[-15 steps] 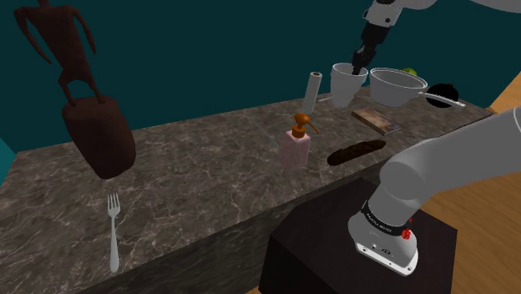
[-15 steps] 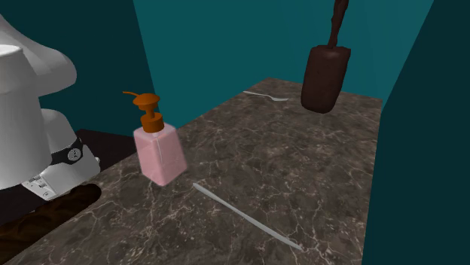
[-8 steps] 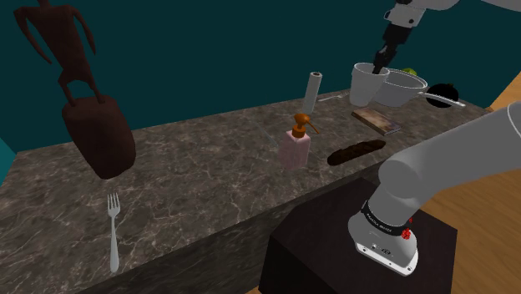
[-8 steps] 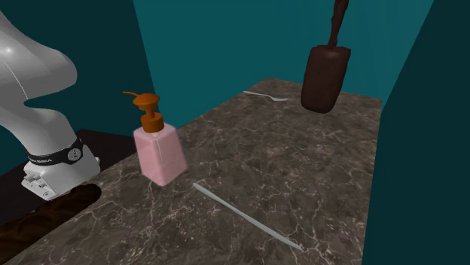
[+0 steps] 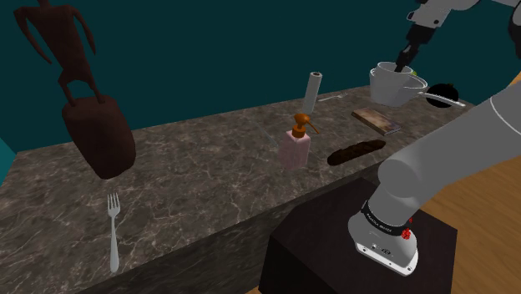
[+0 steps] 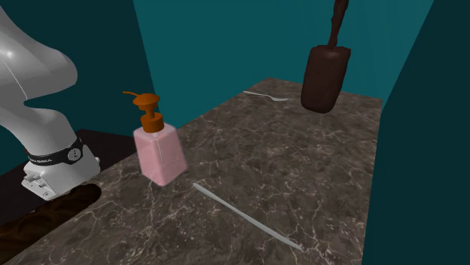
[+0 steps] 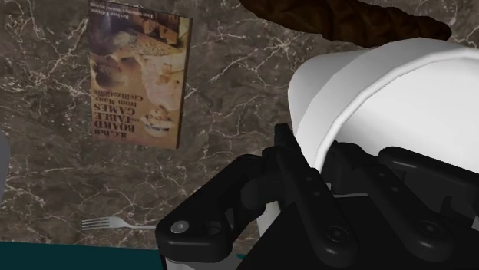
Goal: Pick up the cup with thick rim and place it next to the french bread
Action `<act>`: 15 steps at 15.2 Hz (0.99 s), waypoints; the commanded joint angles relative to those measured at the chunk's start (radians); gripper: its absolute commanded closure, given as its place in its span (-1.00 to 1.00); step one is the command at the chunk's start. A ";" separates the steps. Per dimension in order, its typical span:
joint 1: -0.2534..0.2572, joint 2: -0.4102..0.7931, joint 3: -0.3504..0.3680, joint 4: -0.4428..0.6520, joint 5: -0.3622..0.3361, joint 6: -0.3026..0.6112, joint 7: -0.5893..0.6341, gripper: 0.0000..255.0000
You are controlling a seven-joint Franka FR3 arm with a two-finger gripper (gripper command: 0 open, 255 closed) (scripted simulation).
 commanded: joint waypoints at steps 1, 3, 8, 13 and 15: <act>-0.002 0.063 -0.064 0.058 0.020 0.000 -0.079 1.00; -0.004 0.060 -0.066 0.029 0.017 0.027 -0.079 1.00; -0.008 0.059 -0.073 -0.038 0.013 0.094 -0.081 1.00; -0.010 0.065 -0.083 -0.100 0.013 0.161 -0.085 1.00; -0.010 0.069 -0.088 -0.124 0.013 0.188 -0.088 1.00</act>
